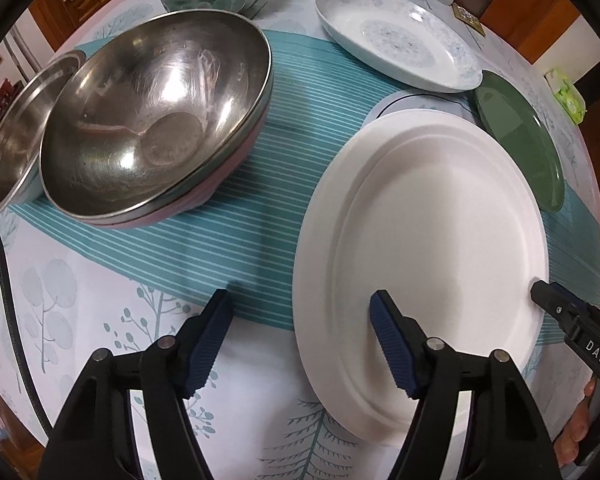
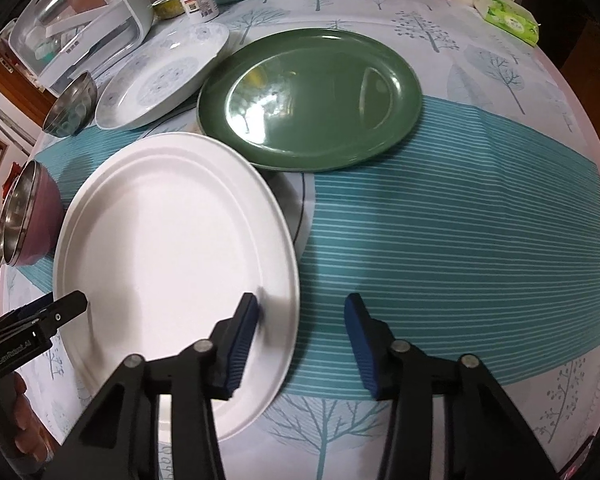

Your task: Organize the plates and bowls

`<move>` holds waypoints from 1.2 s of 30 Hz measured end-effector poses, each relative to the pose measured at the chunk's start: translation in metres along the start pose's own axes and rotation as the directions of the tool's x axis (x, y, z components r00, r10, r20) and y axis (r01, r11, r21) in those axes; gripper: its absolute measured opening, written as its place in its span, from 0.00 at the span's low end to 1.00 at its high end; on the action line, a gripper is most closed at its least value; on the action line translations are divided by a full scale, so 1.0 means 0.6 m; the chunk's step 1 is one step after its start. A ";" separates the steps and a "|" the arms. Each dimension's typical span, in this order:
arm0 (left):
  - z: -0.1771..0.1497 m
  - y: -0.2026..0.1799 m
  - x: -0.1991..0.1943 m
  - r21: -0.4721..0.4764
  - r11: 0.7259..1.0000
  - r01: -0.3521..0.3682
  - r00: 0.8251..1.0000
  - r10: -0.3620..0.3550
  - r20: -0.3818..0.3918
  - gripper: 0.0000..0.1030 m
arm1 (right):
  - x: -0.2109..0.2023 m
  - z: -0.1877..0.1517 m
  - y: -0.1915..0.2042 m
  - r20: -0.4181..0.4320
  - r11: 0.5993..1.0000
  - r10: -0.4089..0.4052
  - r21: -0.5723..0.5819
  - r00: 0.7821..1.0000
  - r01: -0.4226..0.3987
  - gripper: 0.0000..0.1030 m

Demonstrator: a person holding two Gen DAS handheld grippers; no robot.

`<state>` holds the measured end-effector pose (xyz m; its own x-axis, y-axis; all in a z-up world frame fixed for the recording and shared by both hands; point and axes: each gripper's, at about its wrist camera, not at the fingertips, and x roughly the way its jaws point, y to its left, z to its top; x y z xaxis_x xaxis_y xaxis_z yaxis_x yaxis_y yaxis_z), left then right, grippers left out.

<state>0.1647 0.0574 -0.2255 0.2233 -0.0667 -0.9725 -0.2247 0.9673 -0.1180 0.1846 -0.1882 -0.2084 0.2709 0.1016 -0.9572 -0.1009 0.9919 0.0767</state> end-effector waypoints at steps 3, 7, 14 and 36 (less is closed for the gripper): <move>0.010 -0.010 0.006 0.015 1.000 -0.008 1.000 0.008 0.018 0.61 | 0.003 0.001 0.010 -0.003 1.000 0.022 -0.016 1.000 -0.023 0.23; 0.016 -0.024 0.007 0.040 0.999 0.002 0.999 -0.003 0.032 0.40 | 0.002 0.001 0.019 0.012 0.999 0.007 -0.031 1.000 -0.007 0.22; 0.020 -0.032 0.011 0.040 0.999 0.025 0.999 -0.026 0.032 0.24 | -0.001 -0.006 0.014 0.024 0.999 0.016 -0.036 1.000 -0.015 0.22; -0.130 -0.127 -0.081 0.265 0.953 0.148 0.989 -0.143 -0.039 0.20 | -0.116 -0.157 -0.106 -0.009 0.988 -0.072 0.138 0.997 0.073 0.22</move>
<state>0.0972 -0.0321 -0.1851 0.2158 -0.2135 -0.9528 0.0698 0.9767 -0.2031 0.0818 -0.2655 -0.1729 0.2685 0.0288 -0.9628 0.0519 0.9977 0.0444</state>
